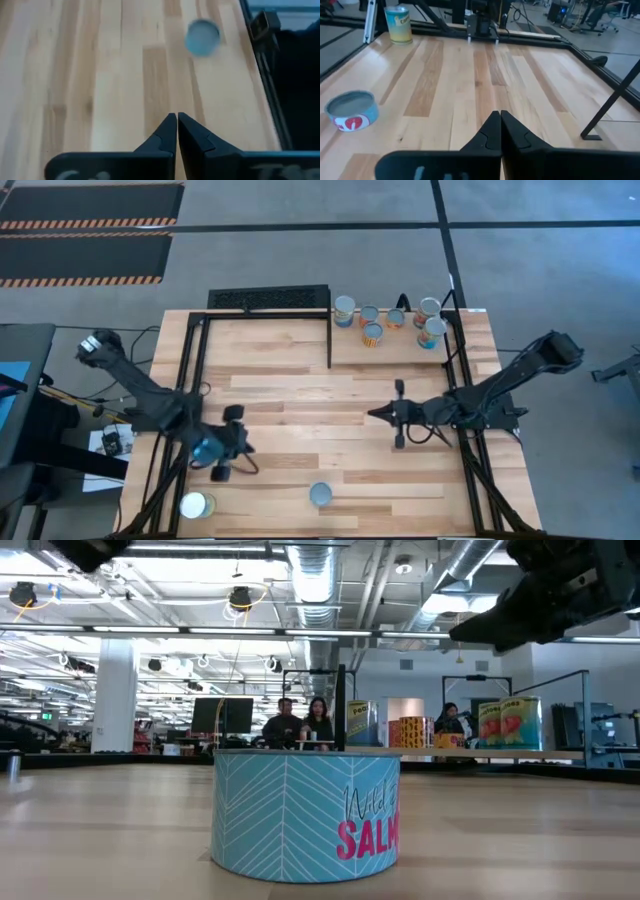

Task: Pick and place cans onto a shelf
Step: Put the canned carrots on the shelf

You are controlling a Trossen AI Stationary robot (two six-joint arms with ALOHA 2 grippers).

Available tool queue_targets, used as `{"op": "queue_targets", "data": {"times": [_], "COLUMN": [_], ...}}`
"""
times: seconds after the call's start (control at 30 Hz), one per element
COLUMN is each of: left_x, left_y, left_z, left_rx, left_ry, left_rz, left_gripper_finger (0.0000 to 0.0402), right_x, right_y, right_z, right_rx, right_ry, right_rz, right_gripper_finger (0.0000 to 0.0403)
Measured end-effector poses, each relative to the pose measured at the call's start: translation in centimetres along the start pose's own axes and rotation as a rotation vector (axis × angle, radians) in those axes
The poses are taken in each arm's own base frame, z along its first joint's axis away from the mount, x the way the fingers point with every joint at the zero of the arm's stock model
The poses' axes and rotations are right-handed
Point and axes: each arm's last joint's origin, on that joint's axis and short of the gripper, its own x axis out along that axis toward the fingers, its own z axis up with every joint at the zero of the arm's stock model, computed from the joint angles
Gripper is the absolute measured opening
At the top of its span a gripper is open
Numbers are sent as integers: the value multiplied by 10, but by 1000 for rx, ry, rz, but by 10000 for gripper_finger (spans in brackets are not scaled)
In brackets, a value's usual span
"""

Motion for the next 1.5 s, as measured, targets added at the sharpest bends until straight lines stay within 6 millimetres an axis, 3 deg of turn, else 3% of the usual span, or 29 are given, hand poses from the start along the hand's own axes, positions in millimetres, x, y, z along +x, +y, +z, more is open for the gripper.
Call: {"op": "queue_targets", "data": {"times": [0.13, 0.33, 0.5, 0.73, 1.03, 1.5], "left_x": [-10, -7, 2, 28, 38, 53], "left_y": [-26, -64, -89, -119, -135, -146], "left_z": [0, 1, 7, 6, -12, -33], "left_rx": [-65, -129, -240, -414, -492, -458], "left_ry": [98, 353, 580, 758, 850, 886], "left_rz": [23, 119, 171, 123, 192, 302], "left_gripper_finger": [2, 2, 21, 77, 133, 134], "right_x": [4, 7, 7, 7, 7, 7], "right_y": [2, 3, 3, 3, 1, 2], "right_z": [-3, -3, -3, -3, -3, -3], "right_rx": [-14, -22, -38, -55, -86, -79], "right_ry": [2, -8, -8, -7, -5, -11], "right_rz": [0, 0, -3, -3, -9, -9], "right_gripper_finger": [10, 10, 11, 11, 11, 11]}}
